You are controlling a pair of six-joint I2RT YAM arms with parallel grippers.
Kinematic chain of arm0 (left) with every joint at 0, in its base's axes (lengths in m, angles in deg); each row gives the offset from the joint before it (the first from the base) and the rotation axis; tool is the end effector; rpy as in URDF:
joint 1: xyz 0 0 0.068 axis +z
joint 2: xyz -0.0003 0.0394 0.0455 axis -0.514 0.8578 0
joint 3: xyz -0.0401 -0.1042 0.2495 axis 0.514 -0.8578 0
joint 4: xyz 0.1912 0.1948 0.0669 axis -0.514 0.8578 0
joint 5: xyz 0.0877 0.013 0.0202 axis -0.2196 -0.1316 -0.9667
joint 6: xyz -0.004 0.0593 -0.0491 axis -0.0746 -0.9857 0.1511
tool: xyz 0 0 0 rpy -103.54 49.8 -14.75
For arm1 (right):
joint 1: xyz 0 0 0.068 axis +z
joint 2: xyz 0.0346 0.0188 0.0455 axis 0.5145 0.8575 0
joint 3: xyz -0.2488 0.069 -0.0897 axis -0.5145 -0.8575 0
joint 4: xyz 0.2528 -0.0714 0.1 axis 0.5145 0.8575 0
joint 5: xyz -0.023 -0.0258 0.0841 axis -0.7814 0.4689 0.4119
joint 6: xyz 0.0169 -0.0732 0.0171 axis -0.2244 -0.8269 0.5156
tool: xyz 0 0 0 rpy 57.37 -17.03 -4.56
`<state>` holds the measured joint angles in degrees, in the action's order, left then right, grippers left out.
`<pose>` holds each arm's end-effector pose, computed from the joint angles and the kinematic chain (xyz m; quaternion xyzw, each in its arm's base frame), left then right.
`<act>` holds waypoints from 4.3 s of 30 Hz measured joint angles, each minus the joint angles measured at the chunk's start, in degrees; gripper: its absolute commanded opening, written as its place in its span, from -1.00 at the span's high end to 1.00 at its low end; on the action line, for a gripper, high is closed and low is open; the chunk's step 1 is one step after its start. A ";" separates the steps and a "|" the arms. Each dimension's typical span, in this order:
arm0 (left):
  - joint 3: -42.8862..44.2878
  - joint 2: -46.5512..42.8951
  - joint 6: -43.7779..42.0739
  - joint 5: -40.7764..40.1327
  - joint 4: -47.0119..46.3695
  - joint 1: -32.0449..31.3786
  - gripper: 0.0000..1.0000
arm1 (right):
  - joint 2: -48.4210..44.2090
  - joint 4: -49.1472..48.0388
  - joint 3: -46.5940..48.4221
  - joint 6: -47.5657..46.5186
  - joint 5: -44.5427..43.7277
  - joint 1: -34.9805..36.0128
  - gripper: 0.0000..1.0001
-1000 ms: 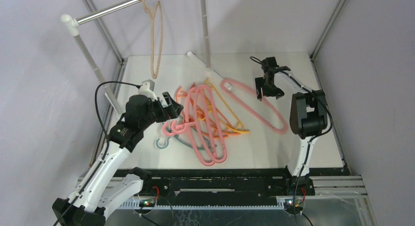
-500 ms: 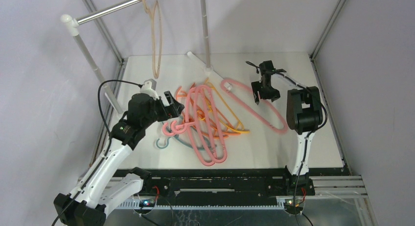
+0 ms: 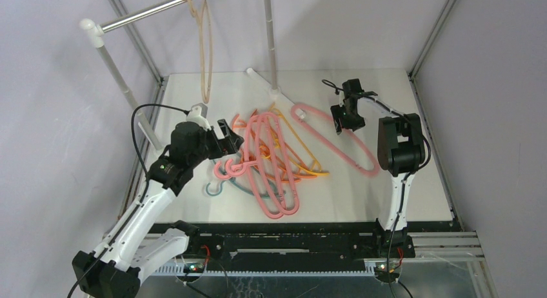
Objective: Organize the hangers
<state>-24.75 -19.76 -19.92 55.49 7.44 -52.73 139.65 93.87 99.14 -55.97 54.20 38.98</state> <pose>0.2276 -0.0930 0.2983 -0.0650 0.8513 -0.2448 0.4595 0.4557 0.0626 0.1244 -0.1284 0.9743 -0.0103 0.1848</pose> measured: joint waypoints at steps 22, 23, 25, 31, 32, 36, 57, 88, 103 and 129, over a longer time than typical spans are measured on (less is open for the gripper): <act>-1.81 0.94 -0.04 0.04 -1.84 0.00 -0.99 | -0.98 1.40 -0.31 4.02 0.98 4.28 1.00; -1.92 0.94 -0.02 0.04 -1.81 0.00 -0.99 | -1.62 2.27 -0.35 4.59 1.25 4.70 1.00; -2.21 0.92 -0.04 0.04 -1.88 0.00 -0.99 | -3.34 4.11 -0.55 5.49 1.73 5.92 1.00; -3.89 0.61 0.00 0.31 -2.40 0.00 -0.99 | -10.45 8.61 -0.59 6.88 3.41 12.52 1.00; -4.31 0.42 0.00 0.33 -2.56 -0.02 -0.99 | -11.69 9.18 -0.59 7.19 3.69 13.60 1.00; -6.23 -1.18 0.26 1.05 -3.93 -0.22 -0.99 | -14.69 10.91 0.22 8.31 5.57 16.52 1.00; -16.92 -2.19 12.31 10.60 -32.28 -1.25 -0.99 | -11.67 12.20 14.36 14.32 10.27 25.83 1.00; -19.32 5.57 15.98 12.74 -40.76 -1.38 1.00 | -10.12 17.70 20.13 16.65 14.05 34.77 0.37; -22.91 -7.15 26.10 4.96 -44.33 4.22 0.99 | -39.04 7.50 -9.53 19.28 30.18 28.83 -0.76; -27.85 -4.74 40.68 8.66 -68.91 4.48 0.72 | -32.33 -14.62 -14.75 32.17 58.77 27.21 0.99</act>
<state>-52.60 -24.50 20.75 64.15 -61.47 -48.25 107.33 79.25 84.39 -23.79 112.97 66.19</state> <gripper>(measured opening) 0.093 0.074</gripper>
